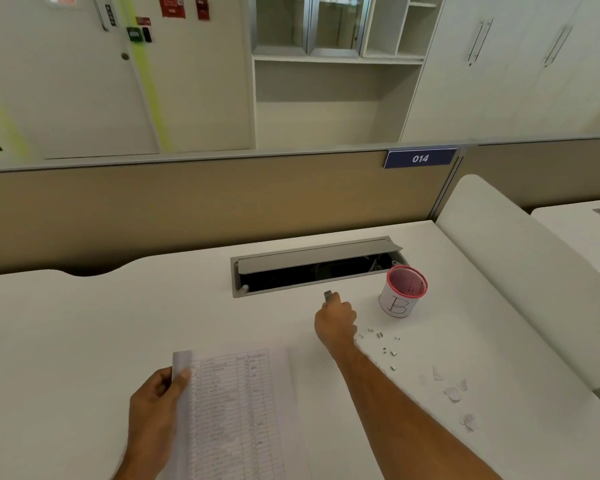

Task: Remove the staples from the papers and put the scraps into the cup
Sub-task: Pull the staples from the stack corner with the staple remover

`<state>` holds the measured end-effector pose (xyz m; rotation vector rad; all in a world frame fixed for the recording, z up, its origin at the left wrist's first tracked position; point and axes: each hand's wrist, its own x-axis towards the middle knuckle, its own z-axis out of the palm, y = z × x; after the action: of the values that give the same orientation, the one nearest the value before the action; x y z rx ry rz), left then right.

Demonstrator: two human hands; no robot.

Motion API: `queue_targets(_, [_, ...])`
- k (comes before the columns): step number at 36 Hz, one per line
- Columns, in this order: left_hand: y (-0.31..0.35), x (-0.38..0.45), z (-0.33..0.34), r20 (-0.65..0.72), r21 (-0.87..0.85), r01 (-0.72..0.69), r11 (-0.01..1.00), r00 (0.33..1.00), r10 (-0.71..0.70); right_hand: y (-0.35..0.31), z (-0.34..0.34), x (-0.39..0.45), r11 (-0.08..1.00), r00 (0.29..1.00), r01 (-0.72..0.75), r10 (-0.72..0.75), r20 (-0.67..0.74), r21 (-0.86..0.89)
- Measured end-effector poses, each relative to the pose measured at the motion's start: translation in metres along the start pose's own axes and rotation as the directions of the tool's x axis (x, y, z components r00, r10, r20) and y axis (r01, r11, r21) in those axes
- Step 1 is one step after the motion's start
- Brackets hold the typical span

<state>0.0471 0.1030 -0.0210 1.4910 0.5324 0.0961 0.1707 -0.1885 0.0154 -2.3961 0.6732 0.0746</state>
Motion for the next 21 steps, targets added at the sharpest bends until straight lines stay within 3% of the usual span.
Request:
queue_targets(6, [0.001, 0.012, 0.012, 0.056, 0.001, 0.006, 1.000, 0.998, -0.006, 0.011, 0.006, 0.023, 0.962, 0.985, 0.134, -0.156, -0.075, -0.240])
queue_targets(21, [0.034, 0.023, 0.051, 0.117, 0.081, -0.011, 0.997, 0.993, 0.001, 0.035, 0.017, 0.047, 0.908, 0.955, 0.211, -0.270, -0.123, -0.362])
